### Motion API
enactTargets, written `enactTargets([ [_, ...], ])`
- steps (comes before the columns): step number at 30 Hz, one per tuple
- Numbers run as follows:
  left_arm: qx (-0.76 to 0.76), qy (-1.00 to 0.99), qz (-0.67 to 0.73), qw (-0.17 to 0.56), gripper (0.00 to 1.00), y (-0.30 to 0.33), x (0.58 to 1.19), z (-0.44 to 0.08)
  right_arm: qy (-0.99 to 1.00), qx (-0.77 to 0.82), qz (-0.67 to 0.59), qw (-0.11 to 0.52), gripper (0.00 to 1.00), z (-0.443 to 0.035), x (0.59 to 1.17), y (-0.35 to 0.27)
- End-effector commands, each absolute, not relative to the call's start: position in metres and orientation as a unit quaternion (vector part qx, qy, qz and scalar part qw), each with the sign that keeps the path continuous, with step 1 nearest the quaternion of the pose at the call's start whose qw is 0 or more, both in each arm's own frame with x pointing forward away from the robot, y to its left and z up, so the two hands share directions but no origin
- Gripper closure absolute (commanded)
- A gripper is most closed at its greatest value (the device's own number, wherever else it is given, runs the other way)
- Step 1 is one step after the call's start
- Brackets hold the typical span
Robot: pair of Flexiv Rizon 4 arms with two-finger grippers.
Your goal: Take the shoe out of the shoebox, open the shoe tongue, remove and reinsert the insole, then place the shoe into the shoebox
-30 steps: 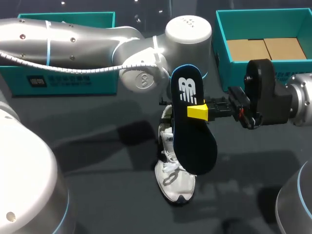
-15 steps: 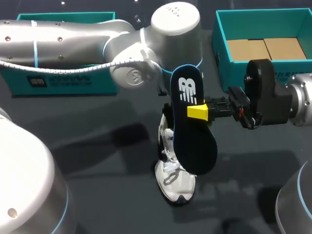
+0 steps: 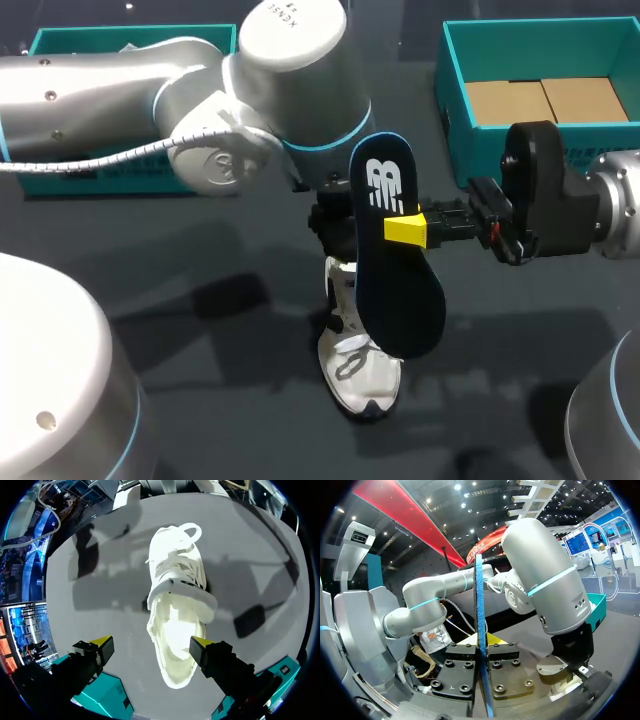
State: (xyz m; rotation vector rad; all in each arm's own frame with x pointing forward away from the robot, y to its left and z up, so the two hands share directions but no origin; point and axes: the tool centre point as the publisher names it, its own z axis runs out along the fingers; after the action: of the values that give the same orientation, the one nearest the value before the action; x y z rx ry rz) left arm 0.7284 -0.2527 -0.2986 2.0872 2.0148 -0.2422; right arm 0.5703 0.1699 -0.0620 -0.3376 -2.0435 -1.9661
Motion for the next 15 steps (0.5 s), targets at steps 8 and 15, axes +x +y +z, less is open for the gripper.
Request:
enactTargets([
  [8, 0.664, 0.691, -0.168, 0.231, 0.00, -0.243, 0.740, -0.270, -0.708, -0.118, -0.682, 0.141, 1.00, -0.063, 0.569, 0.171],
  [15, 0.627, 0.680, -0.231, 0.302, 0.00, -0.240, 0.745, -0.242, -0.708, -0.118, -0.682, 0.141, 1.00, -0.063, 0.569, 0.171],
])
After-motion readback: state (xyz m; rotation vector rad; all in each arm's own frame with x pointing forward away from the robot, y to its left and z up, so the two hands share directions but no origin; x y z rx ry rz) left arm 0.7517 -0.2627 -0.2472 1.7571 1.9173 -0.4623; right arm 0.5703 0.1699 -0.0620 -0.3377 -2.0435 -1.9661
